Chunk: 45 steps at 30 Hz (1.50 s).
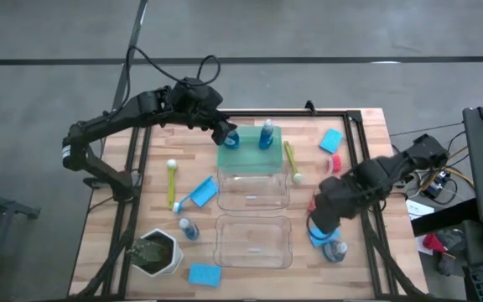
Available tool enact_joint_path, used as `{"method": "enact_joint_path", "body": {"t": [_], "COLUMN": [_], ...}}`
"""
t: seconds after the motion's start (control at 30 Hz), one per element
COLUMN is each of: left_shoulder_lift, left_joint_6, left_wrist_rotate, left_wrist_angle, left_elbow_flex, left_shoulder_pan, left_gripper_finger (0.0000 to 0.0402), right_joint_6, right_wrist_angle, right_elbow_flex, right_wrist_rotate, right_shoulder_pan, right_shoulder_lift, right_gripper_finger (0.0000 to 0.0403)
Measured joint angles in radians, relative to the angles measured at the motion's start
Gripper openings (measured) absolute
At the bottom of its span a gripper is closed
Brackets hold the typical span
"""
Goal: Pick & Place Kitchen Sink Supplies
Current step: Put the blue dishwashing liquid into the green bin
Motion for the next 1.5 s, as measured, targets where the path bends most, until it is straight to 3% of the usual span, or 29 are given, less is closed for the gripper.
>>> {"method": "enact_joint_path", "body": {"t": [0.43, 0.93, 1.5], "left_shoulder_lift": [0.002, 0.002, 0.002], "left_joint_6": [0.010, 0.024, 0.041], "left_wrist_rotate": [0.016, 0.016, 0.005], "left_wrist_angle": [0.001, -0.021, -0.027], "left_elbow_flex": [-0.002, -0.016, -0.016], "left_shoulder_pan": [-0.006, -0.010, -0.013], "left_gripper_finger": [0.0227, 0.0227, 0.0227], "right_joint_6": [0.352, 0.441, 0.456], "right_wrist_angle": [0.073, 0.082, 0.213], "right_elbow_flex": [-0.001, -0.013, -0.185], "right_wrist_rotate": [0.017, 0.006, 0.014], "right_shoulder_pan": [0.218, 0.289, 0.308], "right_shoulder_lift": [0.056, 0.137, 0.123], "right_gripper_finger": [0.0247, 0.0279, 0.0288]}}
